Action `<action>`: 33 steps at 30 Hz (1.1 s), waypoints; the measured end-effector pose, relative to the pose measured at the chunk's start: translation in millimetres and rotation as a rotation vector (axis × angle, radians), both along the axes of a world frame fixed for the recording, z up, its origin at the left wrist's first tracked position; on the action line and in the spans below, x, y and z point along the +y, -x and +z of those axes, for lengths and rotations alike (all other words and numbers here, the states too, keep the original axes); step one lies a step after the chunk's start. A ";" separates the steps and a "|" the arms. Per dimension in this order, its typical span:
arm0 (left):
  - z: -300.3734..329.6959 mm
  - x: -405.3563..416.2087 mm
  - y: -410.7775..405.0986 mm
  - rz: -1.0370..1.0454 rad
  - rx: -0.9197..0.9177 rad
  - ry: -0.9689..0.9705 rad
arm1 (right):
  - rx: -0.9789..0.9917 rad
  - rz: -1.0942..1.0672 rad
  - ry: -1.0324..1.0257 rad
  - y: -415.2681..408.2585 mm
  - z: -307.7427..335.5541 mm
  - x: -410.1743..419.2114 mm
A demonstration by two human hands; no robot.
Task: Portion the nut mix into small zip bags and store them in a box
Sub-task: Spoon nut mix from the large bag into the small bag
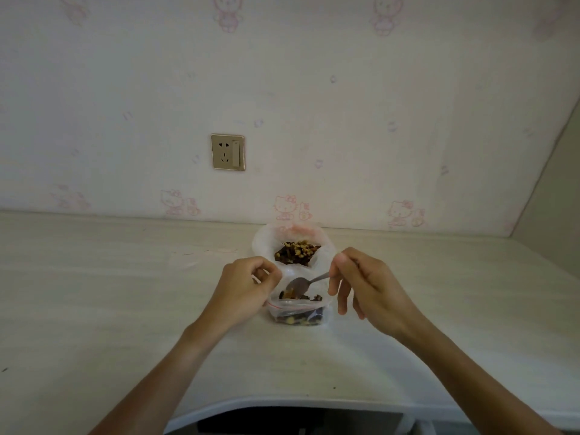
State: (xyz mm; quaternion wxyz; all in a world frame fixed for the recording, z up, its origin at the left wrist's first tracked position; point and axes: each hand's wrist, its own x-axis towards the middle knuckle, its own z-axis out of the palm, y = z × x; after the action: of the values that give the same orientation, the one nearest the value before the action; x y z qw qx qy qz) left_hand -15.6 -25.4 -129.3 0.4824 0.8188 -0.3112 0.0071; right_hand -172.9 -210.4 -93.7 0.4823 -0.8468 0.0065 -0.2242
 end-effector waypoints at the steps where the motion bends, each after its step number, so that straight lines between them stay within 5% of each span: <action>1: 0.8 0.2 0.6 0.000 0.007 0.025 | -0.009 0.013 0.134 2.4 0.7 1.8; 5: 0.2 2.5 2.6 -0.015 -0.003 0.069 | -0.077 0.015 0.633 12.0 1.8 8.1; 7: -2.0 4.3 1.9 -0.018 -0.025 0.050 | -0.118 0.001 0.687 12.7 0.6 8.1; 15: -5.7 6.9 -11.5 -0.014 -0.008 0.035 | -0.168 -0.050 -0.135 -9.8 -2.2 -0.6; 22: -9.2 4.5 -32.6 0.160 -0.005 0.082 | -0.112 -0.207 -0.425 -35.8 -5.6 -13.3; 26: -10.5 -5.0 -44.8 0.272 0.063 -0.085 | -0.020 -0.276 -0.294 -54.9 -12.5 -15.7; 33: -9.4 -29.5 -55.9 0.184 0.069 -0.219 | 0.075 -0.348 0.263 -71.1 -19.1 -19.4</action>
State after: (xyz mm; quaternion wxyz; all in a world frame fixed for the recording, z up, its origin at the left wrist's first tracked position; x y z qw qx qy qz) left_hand 40.3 -54.9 -138.7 0.3981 0.8913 -0.2167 -0.0109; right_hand -101.7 -229.9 -112.8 0.3214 -0.8962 0.1410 -0.2715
